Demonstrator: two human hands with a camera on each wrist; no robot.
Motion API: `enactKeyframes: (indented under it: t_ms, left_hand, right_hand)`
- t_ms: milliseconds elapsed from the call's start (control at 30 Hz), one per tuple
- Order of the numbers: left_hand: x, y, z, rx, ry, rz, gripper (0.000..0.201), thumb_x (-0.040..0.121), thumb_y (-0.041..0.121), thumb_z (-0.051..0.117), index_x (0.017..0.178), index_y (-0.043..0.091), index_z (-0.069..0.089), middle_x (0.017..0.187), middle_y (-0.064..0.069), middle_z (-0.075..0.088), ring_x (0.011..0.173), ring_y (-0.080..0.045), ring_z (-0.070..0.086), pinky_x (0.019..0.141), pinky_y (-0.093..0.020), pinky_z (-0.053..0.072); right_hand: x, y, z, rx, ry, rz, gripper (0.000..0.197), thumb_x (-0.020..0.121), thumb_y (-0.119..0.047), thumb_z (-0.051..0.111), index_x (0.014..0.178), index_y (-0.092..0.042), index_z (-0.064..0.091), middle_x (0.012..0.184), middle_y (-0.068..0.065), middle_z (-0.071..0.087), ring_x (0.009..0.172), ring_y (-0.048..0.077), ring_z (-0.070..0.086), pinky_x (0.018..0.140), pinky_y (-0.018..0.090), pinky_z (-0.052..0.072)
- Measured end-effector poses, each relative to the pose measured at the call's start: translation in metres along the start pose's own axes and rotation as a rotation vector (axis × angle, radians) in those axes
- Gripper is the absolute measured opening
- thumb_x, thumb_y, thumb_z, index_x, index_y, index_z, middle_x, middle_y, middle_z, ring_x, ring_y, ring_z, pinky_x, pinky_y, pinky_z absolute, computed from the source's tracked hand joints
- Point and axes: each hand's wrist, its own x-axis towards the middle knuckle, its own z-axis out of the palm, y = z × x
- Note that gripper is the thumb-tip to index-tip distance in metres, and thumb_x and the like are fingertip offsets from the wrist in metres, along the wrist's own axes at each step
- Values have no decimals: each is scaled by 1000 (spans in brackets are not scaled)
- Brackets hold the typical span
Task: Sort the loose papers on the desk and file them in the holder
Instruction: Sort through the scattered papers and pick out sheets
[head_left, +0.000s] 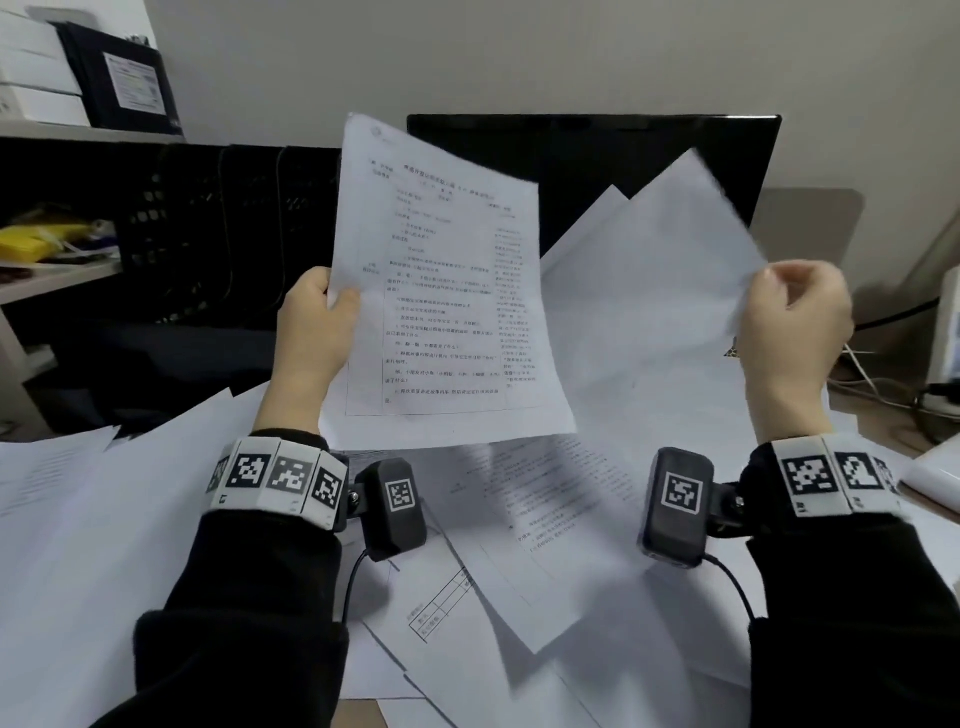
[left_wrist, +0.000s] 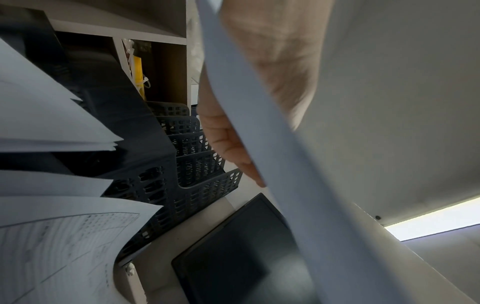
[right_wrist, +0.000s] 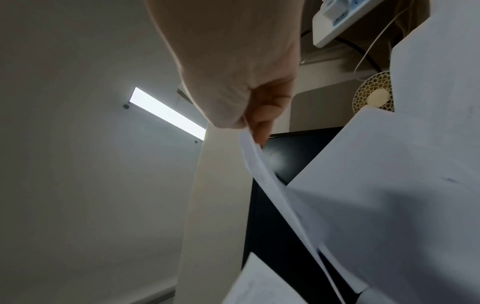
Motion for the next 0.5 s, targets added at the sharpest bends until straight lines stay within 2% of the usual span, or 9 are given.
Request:
enactKeyframes:
  t_ms: [67,133,233,267,300,333,400,467,500]
  left_hand:
    - [0,-1,1,49,-8,-23,11,97,14,46,104,13,55,92,5,60,85,-15,55,62,-22,44]
    - [-3,0,3,50,-29,-60,21,98,14,46,118,14,52,112,-1,62,95,-17,57,74,-28,48]
    - [-10,1,9,-64,-91,-73,58,97,10,44,147,31,23,130,3,56,109,-14,56,91,-33,47]
    - [-11,1,11,-93,-112,-59,68,97,8,44,150,37,14,132,4,55,112,-13,56,94,-33,46]
    - [-12,3,13,-92,-132,-40,72,95,5,43,150,40,12,135,5,53,116,-12,55,98,-33,44]
    - [-11,3,16,-71,-151,-12,70,94,1,41,149,39,20,139,5,50,121,-11,51,102,-32,42]
    - [-13,8,22,-15,-187,-23,57,92,-5,37,139,26,47,136,4,51,123,-9,48,106,-28,38]
    - [-12,9,28,-42,-206,-108,43,93,0,38,123,17,63,125,2,59,122,-12,52,105,-29,39]
    - [-13,11,29,-91,-222,-157,34,93,8,42,117,15,66,121,1,62,119,-14,54,104,-31,40]
  right_hand:
    - [-7,-15,0,130,88,-131,11,90,-18,48,95,-14,57,81,-14,54,73,-7,51,71,7,37]
    - [-17,-28,5,219,80,-298,7,92,-16,50,90,-21,54,80,-20,51,74,-14,52,71,6,37]
    - [-35,-37,22,215,-116,-501,12,91,-8,54,92,-10,66,83,-22,55,78,-9,55,73,11,40]
    - [-43,-41,28,207,-213,-523,12,90,-7,55,92,-7,68,84,-22,57,77,-4,57,73,12,42]
    - [-53,-45,35,203,-316,-529,12,89,-7,58,91,-8,70,83,-19,61,78,0,59,73,12,43]
    - [-62,-48,40,197,-422,-523,11,89,-9,60,90,-11,71,83,-16,64,80,1,61,74,11,45]
    - [-81,-52,50,174,-640,-497,10,88,-12,64,90,-15,73,85,-14,69,83,0,64,78,15,49]
    - [-97,-51,58,158,-840,-462,9,88,-13,66,90,-16,74,86,-13,71,84,0,65,80,18,51]
    - [-105,-50,61,154,-924,-444,9,87,-13,66,90,-16,74,86,-13,71,84,-1,65,79,16,50]
